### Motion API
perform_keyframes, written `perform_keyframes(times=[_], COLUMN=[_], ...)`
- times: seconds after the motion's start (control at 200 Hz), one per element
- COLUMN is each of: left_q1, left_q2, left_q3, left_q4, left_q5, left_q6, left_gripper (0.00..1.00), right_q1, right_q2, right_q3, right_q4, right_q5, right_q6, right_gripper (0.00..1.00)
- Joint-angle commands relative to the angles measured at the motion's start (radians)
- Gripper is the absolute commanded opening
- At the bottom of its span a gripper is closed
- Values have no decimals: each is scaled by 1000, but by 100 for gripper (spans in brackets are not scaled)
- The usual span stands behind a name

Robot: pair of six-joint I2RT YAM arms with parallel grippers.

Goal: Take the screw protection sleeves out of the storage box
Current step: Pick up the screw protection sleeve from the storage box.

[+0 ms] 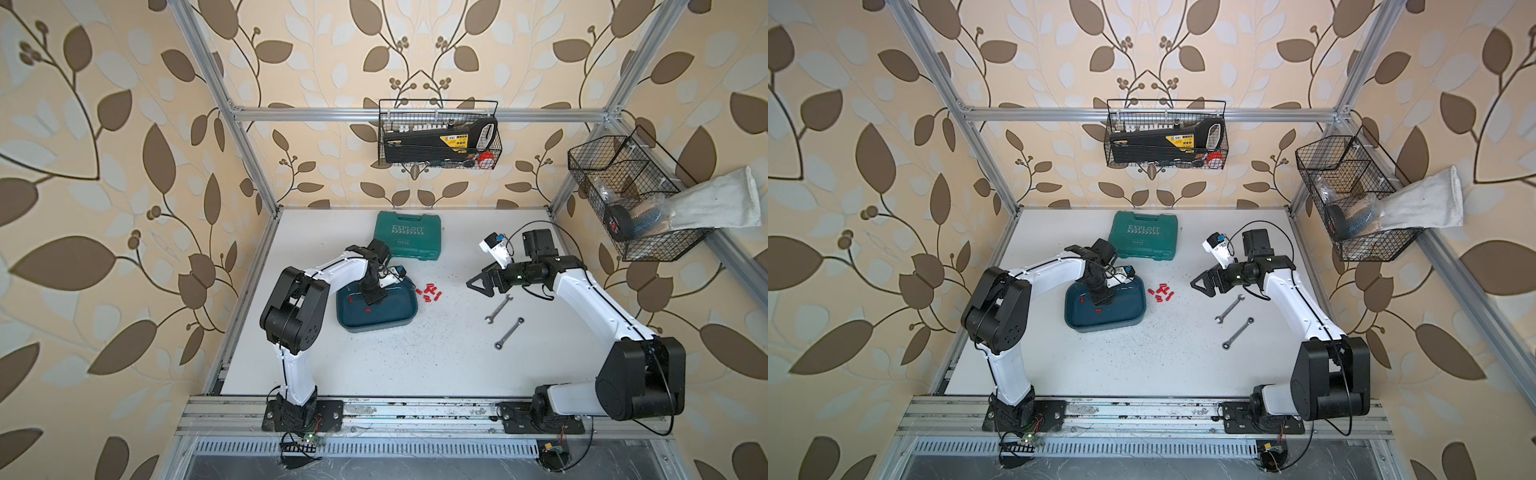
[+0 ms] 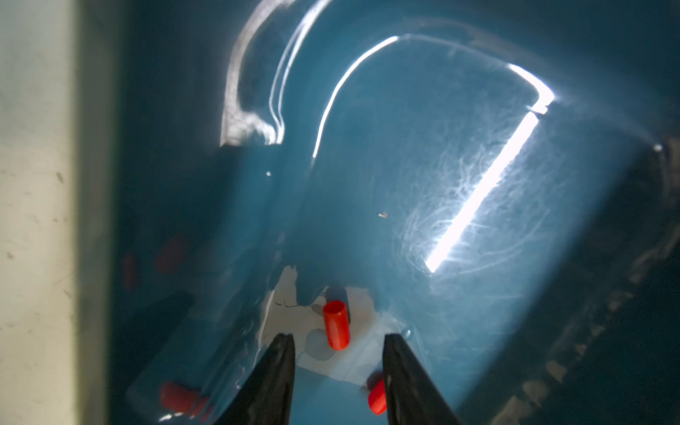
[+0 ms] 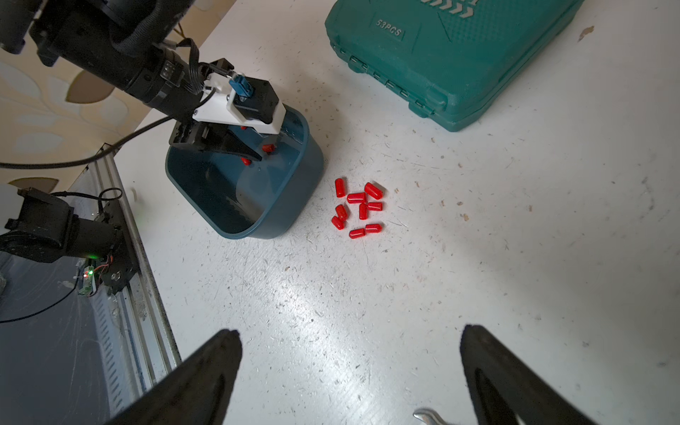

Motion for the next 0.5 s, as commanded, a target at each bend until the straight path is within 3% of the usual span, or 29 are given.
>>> perform_keyframes(times=[0.0,0.495], left_q1=[10,9], left_q2=[4,26], left_q3=[9,-15], left_q4=[11,23], left_q5=[17,22], left_q6=[5,1], left_gripper=[42,24], right_q1=[-5,-7], right_q2=[1,-1], right_q3=[-8,-8], right_q4=[-17,-17], right_q5=[-12,-14], right_q6=[-15,-15], right_gripper=[96,97])
